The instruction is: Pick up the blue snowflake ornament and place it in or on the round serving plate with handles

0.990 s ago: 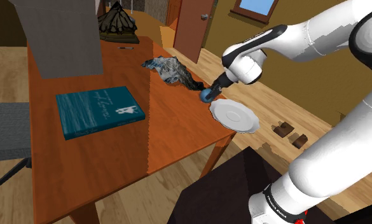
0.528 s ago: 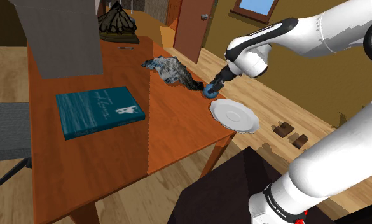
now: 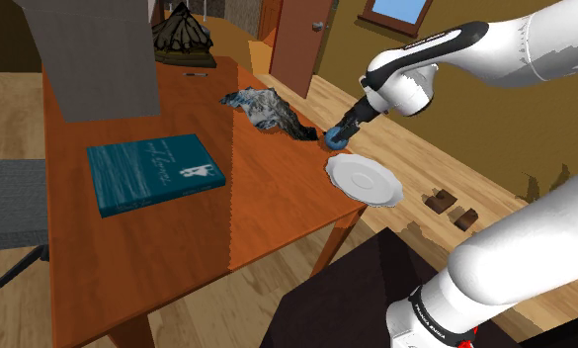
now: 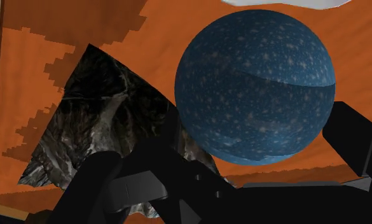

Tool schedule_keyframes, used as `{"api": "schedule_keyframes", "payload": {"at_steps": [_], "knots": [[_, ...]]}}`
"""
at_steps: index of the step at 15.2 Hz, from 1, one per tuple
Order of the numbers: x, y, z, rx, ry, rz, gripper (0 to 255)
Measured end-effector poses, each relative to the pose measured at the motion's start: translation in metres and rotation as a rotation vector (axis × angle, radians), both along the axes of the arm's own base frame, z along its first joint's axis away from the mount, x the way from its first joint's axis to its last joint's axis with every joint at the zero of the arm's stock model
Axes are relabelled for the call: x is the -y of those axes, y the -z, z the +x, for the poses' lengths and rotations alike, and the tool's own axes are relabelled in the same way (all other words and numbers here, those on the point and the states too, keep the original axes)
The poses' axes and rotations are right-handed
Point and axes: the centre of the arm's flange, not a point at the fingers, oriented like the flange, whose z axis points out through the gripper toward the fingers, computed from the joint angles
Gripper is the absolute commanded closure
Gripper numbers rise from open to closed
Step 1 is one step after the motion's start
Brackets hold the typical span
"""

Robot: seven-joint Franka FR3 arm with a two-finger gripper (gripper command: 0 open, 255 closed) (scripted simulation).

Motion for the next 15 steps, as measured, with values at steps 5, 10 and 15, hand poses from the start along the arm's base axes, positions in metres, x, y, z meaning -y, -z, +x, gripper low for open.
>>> {"api": "schedule_keyframes", "payload": {"at_steps": [5, 10, 15], "knots": [[0.032, -0.001, -0.057, 0.000, 0.002, 0.000, 255], [0.063, -0.006, -0.117, 0.000, 0.003, 0.001, 255], [0.083, 0.011, -0.153, 0.000, 0.000, 0.001, 255]]}}
